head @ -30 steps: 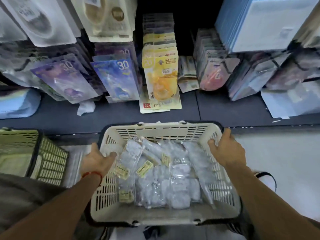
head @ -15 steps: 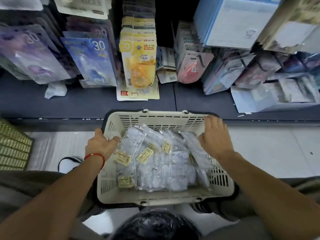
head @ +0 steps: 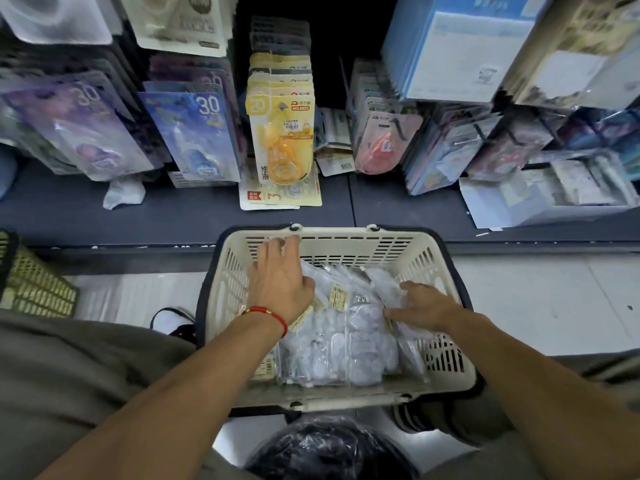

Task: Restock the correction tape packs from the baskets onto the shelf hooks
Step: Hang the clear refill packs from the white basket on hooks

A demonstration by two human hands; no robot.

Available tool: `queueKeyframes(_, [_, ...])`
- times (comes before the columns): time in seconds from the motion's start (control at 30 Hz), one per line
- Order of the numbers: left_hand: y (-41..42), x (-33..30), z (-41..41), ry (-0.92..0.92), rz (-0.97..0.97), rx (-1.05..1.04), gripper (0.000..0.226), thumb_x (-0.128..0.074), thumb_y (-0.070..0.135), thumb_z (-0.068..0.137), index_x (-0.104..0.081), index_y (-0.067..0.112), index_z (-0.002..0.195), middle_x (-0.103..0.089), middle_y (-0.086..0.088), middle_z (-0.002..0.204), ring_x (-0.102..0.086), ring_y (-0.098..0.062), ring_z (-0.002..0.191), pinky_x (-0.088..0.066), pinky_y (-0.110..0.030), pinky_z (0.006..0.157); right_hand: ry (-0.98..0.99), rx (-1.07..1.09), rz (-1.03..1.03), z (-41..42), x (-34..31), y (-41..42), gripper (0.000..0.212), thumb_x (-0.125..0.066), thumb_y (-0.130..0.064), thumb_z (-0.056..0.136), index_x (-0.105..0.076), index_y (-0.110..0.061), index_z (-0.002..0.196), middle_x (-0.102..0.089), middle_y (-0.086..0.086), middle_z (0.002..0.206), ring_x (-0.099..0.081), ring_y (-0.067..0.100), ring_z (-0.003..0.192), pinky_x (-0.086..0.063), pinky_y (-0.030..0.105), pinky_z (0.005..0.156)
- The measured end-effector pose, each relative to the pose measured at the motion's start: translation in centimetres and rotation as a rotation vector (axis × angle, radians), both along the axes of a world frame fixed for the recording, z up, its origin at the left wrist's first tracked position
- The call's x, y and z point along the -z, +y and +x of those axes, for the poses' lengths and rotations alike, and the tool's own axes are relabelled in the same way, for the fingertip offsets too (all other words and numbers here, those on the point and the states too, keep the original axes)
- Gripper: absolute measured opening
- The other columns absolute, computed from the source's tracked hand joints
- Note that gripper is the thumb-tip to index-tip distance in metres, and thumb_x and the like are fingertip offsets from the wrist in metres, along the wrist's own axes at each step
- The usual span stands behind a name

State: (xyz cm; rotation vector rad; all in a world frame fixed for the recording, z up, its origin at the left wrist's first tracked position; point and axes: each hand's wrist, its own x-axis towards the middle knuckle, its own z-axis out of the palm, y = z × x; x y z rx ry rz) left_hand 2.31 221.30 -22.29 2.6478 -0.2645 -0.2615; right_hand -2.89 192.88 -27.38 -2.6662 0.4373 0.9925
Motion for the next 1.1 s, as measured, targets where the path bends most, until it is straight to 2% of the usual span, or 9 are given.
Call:
queueKeyframes(0.1, [-0.9,0.1,-0.8,0.139,-0.058,0.142,0.053,-0.061,0.014,0.095,-0.047,0.018,0.146,-0.054,-0.011,0.141,-0.044,-0.03,0.134,-0.044,-0.043,0.109,-0.039,-0.09,-0.074,-1.3,0.8,1.9,0.068,-0.062,-0.05,0.097,-0.039,-0.013,0.15,-0.048,0.02,0.145,-0.049,0.038,0.131,-0.044,0.043,0.109])
queueKeyframes(0.27, [-2.2,0.1,-1.2,0.281,-0.321,0.112,0.03,-0.065,0.006,0.093,-0.069,0.019,0.119,-0.069,-0.002,0.117,-0.064,-0.02,0.112,-0.052,-0.034,0.101,-0.331,0.361,0.138,-0.2,-4.0,-0.5,0.04,-0.066,-0.012,0.095,-0.067,-0.014,0.135,-0.074,0.016,0.113,-0.07,0.029,0.089,-0.056,0.032,0.076])
queueKeyframes(0.47, [-4.9,-0.6,-1.3,0.712,-0.678,-0.231,0.045,-0.083,0.032,0.087,-0.057,0.024,0.123,-0.064,0.0,0.118,-0.068,-0.019,0.102,-0.061,-0.036,0.093,-0.433,0.907,0.976,-1.0,-9.2,-0.2,0.014,-0.06,-0.002,0.098,-0.07,-0.008,0.09,-0.068,0.008,0.077,-0.068,0.017,0.064,-0.05,0.034,0.064])
queueKeyframes(0.6, [-5.7,-1.2,-1.2,0.935,-1.172,-0.41,0.046,-0.08,0.02,0.092,-0.057,0.008,0.13,-0.075,-0.011,0.12,-0.075,-0.021,0.093,-0.065,-0.039,0.081,-0.26,0.87,1.303,-1.2,-7.9,3.6,0.016,-0.059,-0.01,0.103,-0.071,-0.007,0.114,-0.077,0.012,0.095,-0.075,0.021,0.081,-0.061,0.036,0.073])
queueKeyframes(0.7, [-4.4,-1.0,-0.4,0.845,-1.264,-0.519,0.036,-0.066,0.0,0.098,-0.057,0.007,0.133,-0.074,-0.016,0.123,-0.075,-0.028,0.092,-0.063,-0.041,0.065,-0.211,0.681,1.065,-1.3,-5.6,4.8,0.027,-0.06,-0.033,0.106,-0.071,-0.011,0.119,-0.08,0.011,0.101,-0.079,0.025,0.086,-0.065,0.035,0.066])
queueKeyframes(0.8, [-2.5,-0.1,0.7,0.723,-1.129,-0.514,0.044,-0.064,-0.005,0.098,-0.055,0.011,0.138,-0.072,-0.014,0.129,-0.073,-0.032,0.11,-0.061,-0.056,0.091,-0.348,0.445,0.458,-1.4,-3.1,3.0,0.032,-0.059,-0.043,0.105,-0.072,-0.014,0.11,-0.08,0.005,0.097,-0.074,0.015,0.072,-0.062,0.036,0.064])
queueKeyframes(0.87, [-1.5,0.4,1.1,0.692,-1.08,-0.514,0.042,-0.067,0.002,0.099,-0.056,0.016,0.137,-0.074,-0.009,0.127,-0.074,-0.03,0.111,-0.062,-0.051,0.089,-0.202,0.183,0.099,-2.0,-1.5,1.6,0.027,-0.064,-0.042,0.101,-0.068,-0.021,0.117,-0.076,0.004,0.115,-0.07,0.016,0.089,-0.055,0.03,0.078])
queueKeyframes(0.97, [-1.1,1.0,1.1,0.696,-1.042,-0.574,0.042,-0.073,0.015,0.097,-0.057,0.017,0.136,-0.076,-0.01,0.121,-0.076,-0.029,0.104,-0.063,-0.046,0.081,0.127,0.027,-0.019,-3.9,1.1,0.9,0.042,-0.067,-0.035,0.098,-0.06,-0.019,0.137,-0.061,0.009,0.139,-0.061,0.027,0.124,-0.05,0.033,0.097])
queueKeyframes(1.1, [-1.6,1.7,1.1,0.702,-1.011,-0.596,0.052,-0.078,0.025,0.094,-0.053,0.015,0.138,-0.075,-0.011,0.119,-0.073,-0.033,0.108,-0.06,-0.056,0.095,-0.087,0.216,0.009,-2.6,-0.3,-0.6,0.029,-0.071,-0.03,0.094,-0.072,-0.016,0.12,-0.069,0.008,0.125,-0.067,0.024,0.106,-0.052,0.028,0.087])
